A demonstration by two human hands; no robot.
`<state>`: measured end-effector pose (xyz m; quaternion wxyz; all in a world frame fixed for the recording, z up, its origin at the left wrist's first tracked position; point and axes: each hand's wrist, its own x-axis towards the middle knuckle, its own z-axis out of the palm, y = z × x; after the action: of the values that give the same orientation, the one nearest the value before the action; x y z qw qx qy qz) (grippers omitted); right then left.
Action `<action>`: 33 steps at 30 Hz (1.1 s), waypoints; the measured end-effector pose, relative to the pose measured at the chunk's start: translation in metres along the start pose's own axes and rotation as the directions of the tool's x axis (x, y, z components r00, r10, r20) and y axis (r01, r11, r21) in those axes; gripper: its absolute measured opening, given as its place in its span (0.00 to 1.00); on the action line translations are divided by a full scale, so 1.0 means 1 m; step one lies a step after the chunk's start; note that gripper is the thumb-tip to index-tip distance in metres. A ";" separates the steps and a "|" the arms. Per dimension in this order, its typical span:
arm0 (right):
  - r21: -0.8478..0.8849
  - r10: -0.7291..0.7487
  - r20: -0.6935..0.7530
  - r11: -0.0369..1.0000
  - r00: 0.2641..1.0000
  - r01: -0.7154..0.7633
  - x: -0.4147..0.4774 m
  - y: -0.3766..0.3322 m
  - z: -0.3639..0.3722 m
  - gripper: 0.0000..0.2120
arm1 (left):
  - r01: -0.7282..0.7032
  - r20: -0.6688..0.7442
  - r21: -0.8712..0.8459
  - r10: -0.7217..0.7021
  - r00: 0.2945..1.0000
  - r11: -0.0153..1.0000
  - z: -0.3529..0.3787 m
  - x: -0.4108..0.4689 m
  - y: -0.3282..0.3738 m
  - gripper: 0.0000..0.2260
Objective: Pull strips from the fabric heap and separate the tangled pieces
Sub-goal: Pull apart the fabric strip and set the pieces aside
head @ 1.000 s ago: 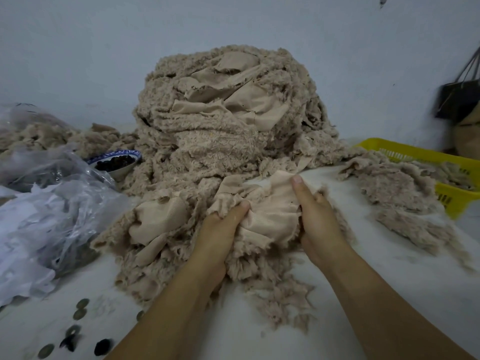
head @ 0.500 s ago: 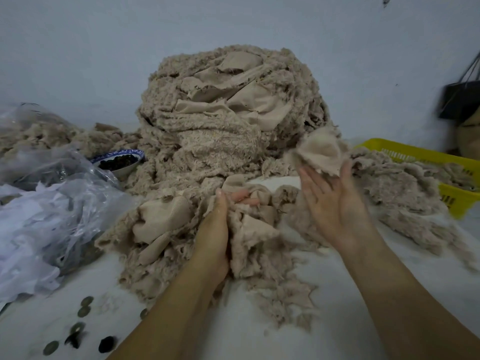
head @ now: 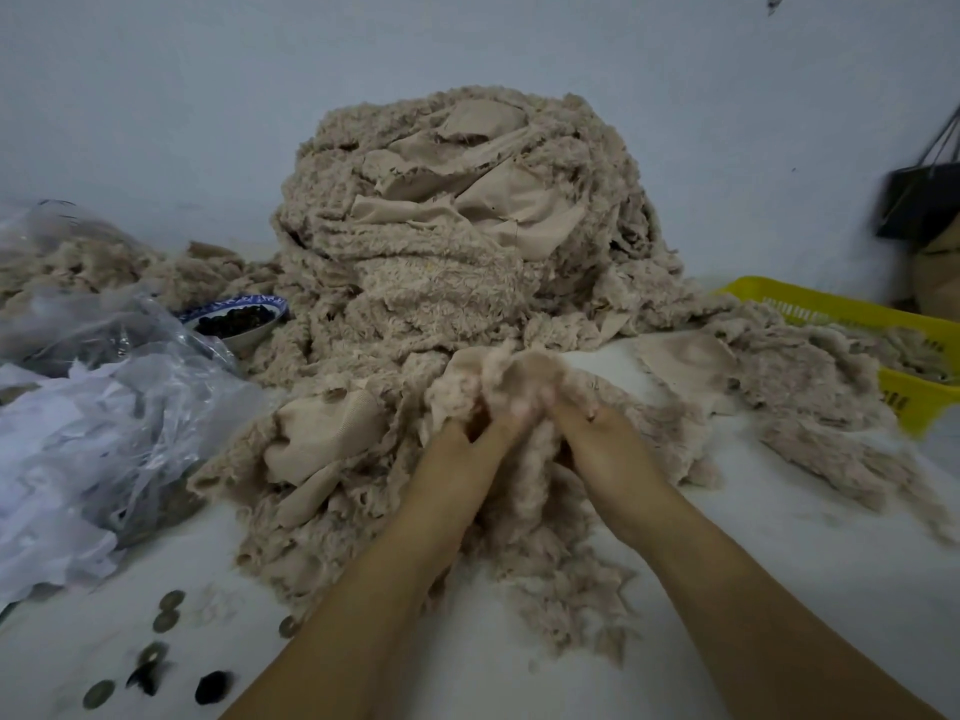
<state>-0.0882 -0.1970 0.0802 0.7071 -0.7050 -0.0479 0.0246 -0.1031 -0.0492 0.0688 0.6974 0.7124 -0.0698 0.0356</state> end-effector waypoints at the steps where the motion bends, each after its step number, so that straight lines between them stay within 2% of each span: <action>1: 0.124 0.009 -0.005 0.992 1.000 -0.008 0.002 -0.002 -0.001 0.15 | 0.039 0.023 0.082 -0.041 0.999 0.996 0.000 0.000 -0.003 0.28; 3: 0.328 0.033 -0.038 0.945 0.999 -0.019 0.006 -0.008 -0.004 0.21 | 0.059 0.036 0.205 -0.067 0.997 0.977 -0.002 0.000 -0.006 0.07; 4: 0.418 0.045 -0.076 0.908 0.996 -0.010 0.008 -0.009 -0.008 0.22 | 0.033 0.041 0.285 -0.047 0.998 0.958 -0.003 0.000 -0.004 0.05; 7: 0.613 0.069 -0.157 0.789 0.985 0.043 0.013 -0.014 -0.022 0.15 | -0.021 0.085 0.451 -0.019 0.996 0.892 -0.007 -0.002 -0.003 0.17; 10: 0.675 0.099 -0.195 0.735 0.976 0.060 0.016 -0.015 -0.029 0.15 | -0.102 0.062 0.501 0.082 0.995 0.860 -0.012 -0.004 0.008 0.20; 11: 0.682 0.112 -0.214 0.728 0.970 0.066 0.017 -0.014 -0.032 0.15 | -0.138 0.073 0.577 0.118 0.990 0.805 -0.015 -0.003 0.010 0.19; 13: 0.692 0.163 -0.260 0.719 0.952 0.066 0.018 -0.012 -0.036 0.16 | -0.207 0.128 0.788 0.174 0.976 0.580 -0.017 -0.002 0.013 0.11; 14: 0.693 0.188 -0.282 0.718 0.941 0.064 0.019 -0.012 -0.038 0.16 | -0.185 0.103 0.853 0.190 0.976 0.489 -0.017 -0.003 0.015 0.04; 15: 0.695 0.207 -0.303 0.716 0.930 0.067 0.020 -0.011 -0.039 0.16 | -0.125 0.020 0.870 0.219 0.976 0.477 -0.017 -0.003 0.015 0.05; 16: 0.702 0.221 -0.320 0.708 0.921 0.074 0.020 -0.009 -0.040 0.17 | -0.058 -0.092 0.846 0.252 0.963 0.531 -0.017 -0.003 0.014 0.08; 17: 0.717 0.239 -0.330 0.693 0.913 0.077 0.020 -0.009 -0.039 0.17 | -0.006 -0.216 0.765 0.265 0.940 0.644 -0.019 -0.002 0.013 0.10; 19: 0.767 0.299 -0.337 0.637 0.893 0.076 0.020 -0.006 -0.038 0.17 | 0.067 -0.434 0.538 0.208 0.877 0.841 -0.025 0.000 0.010 0.15; 20: 0.795 0.330 -0.338 0.602 0.882 0.080 0.020 -0.004 -0.039 0.17 | 0.080 -0.495 0.448 0.172 0.852 0.890 -0.028 0.001 0.009 0.16; 22: 0.815 0.349 -0.349 0.572 0.870 0.098 0.020 -0.005 -0.042 0.16 | 0.042 -0.535 0.371 0.176 0.827 0.928 -0.031 0.000 0.007 0.19; 24: 0.790 0.320 -0.352 0.606 0.880 0.095 0.020 -0.007 -0.039 0.14 | -0.053 -0.493 0.418 0.275 0.826 0.907 -0.028 -0.001 0.007 0.19; 26: 0.719 0.243 -0.291 0.694 0.925 0.043 0.020 -0.006 -0.032 0.10 | -0.143 -0.406 0.543 0.408 0.818 0.827 -0.023 -0.002 0.006 0.16; 27: 0.634 0.206 -0.261 0.773 0.943 0.007 0.020 -0.005 -0.027 0.10 | -0.182 -0.354 0.603 0.465 0.811 0.777 -0.020 -0.002 0.004 0.16; 28: 0.463 0.159 -0.255 0.886 0.954 -0.023 0.017 -0.003 -0.022 0.15 | -0.213 -0.307 0.648 0.507 0.806 0.731 -0.018 -0.001 0.003 0.17; 29: 0.195 0.080 -0.273 0.980 0.959 -0.026 0.013 -0.001 -0.018 0.23 | -0.230 -0.272 0.676 0.527 0.805 0.700 -0.016 -0.001 0.002 0.18; 30: -0.115 -0.055 -0.298 0.993 0.953 0.022 0.008 -0.001 -0.013 0.28 | -0.238 -0.249 0.692 0.535 0.808 0.681 -0.014 -0.002 0.003 0.19; 31: -0.351 -0.228 -0.273 0.928 0.935 0.124 0.002 -0.002 -0.007 0.30 | -0.240 -0.231 0.704 0.535 0.813 0.669 -0.011 -0.003 0.004 0.20; 32: -0.466 -0.361 -0.189 0.851 0.913 0.240 -0.002 -0.002 -0.001 0.30 | -0.247 -0.208 0.717 0.538 0.817 0.652 -0.010 -0.004 0.005 0.19; 33: -0.482 -0.410 -0.079 0.814 0.909 0.325 -0.006 -0.002 0.006 0.29 | -0.256 -0.187 0.726 0.542 0.819 0.638 -0.009 -0.004 0.006 0.19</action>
<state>-0.0945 -0.1917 0.0818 0.5133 -0.8280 -0.1244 -0.1883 -0.1077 -0.0403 0.0743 0.3649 0.8575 -0.0716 0.3557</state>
